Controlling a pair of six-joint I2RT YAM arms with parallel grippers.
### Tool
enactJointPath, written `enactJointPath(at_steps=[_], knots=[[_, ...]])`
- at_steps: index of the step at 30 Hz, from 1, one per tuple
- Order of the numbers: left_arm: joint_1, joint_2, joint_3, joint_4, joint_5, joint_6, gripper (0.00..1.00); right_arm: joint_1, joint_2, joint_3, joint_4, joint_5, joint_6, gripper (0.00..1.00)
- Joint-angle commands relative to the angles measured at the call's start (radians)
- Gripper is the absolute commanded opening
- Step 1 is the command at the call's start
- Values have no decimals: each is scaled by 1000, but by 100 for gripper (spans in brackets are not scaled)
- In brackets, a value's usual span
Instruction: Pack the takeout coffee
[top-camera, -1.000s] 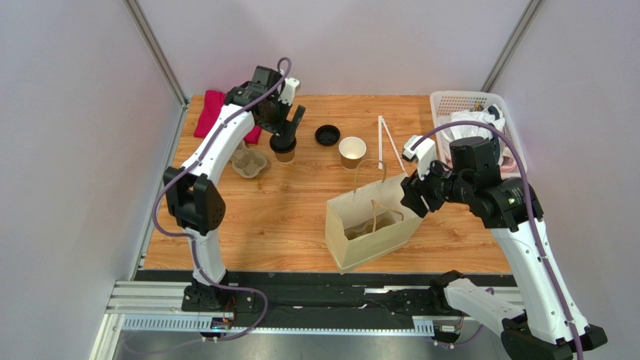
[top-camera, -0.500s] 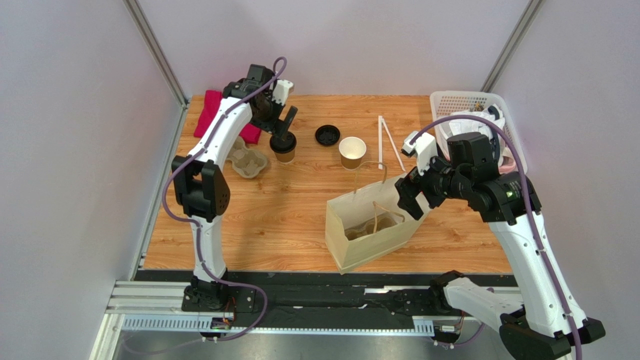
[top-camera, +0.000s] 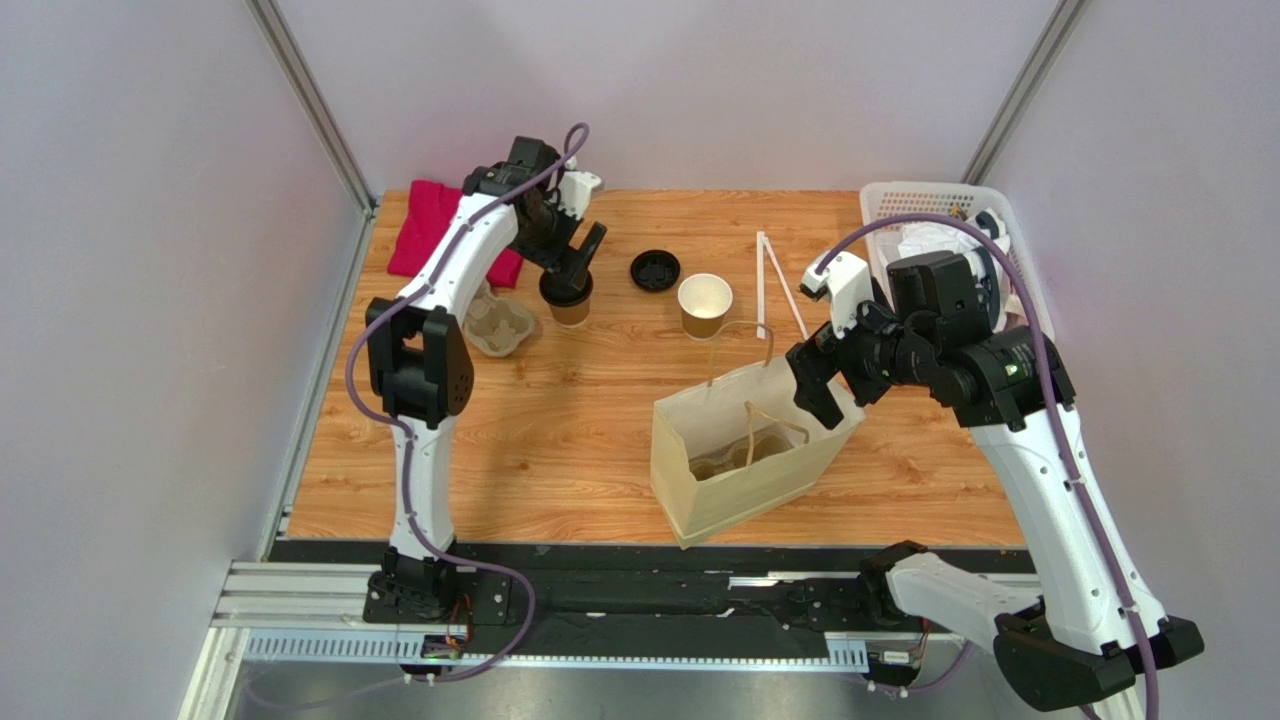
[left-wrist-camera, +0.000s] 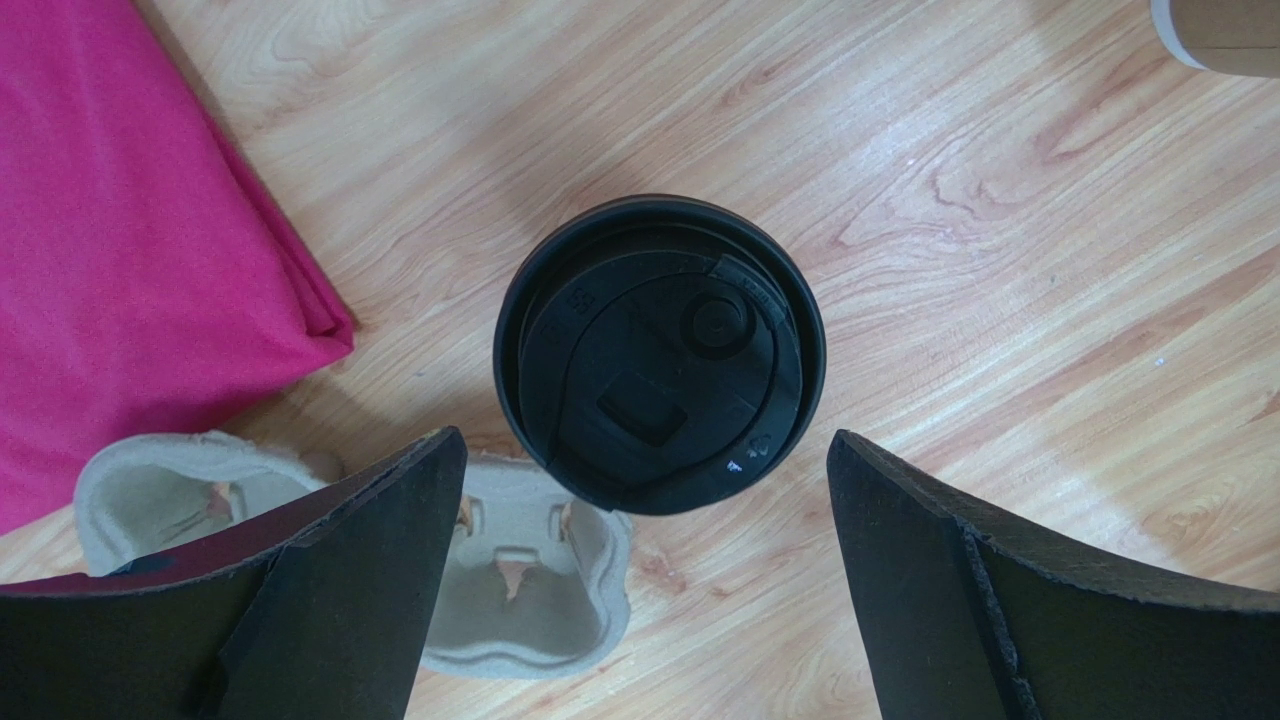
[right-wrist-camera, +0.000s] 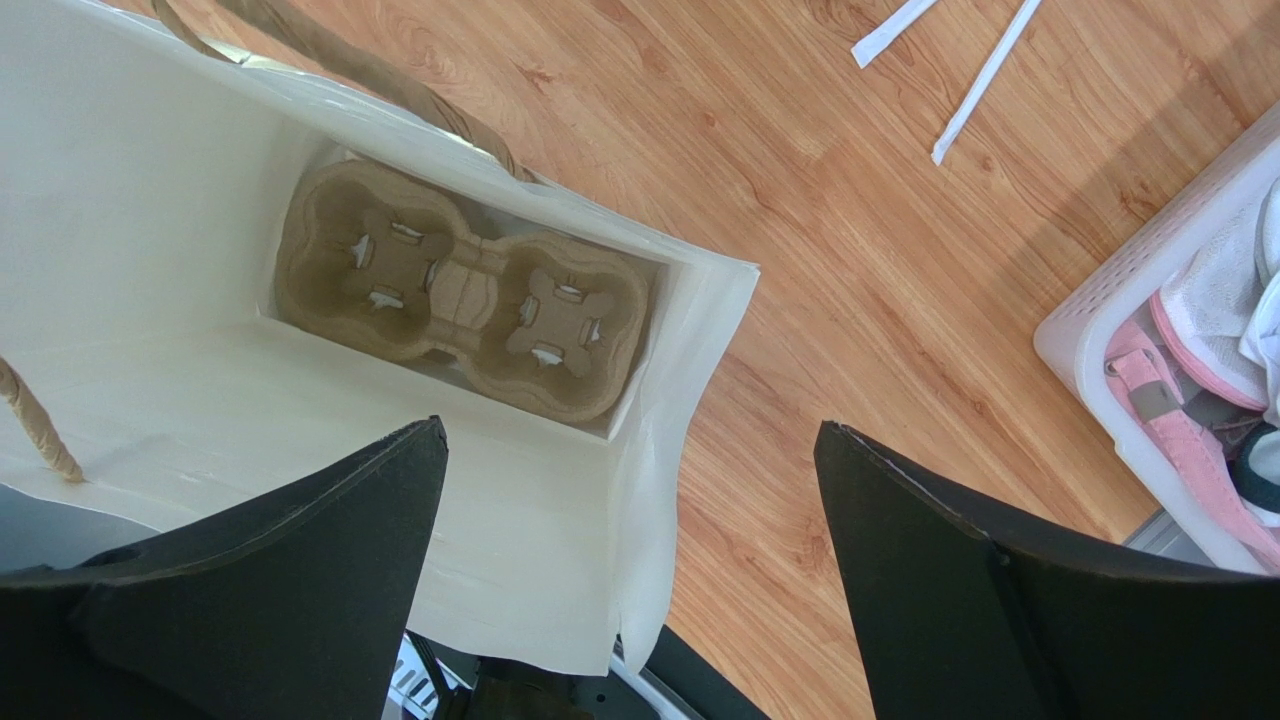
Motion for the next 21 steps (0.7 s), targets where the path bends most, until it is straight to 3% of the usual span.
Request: enactJointPath(at_steps=[1, 21], knots=[[0, 11, 17, 24, 29, 30, 99, -4, -5, 48, 2, 13, 5, 100], [-1, 49, 5, 41, 26, 42, 91, -4, -3, 53, -18, -1, -29, 100]])
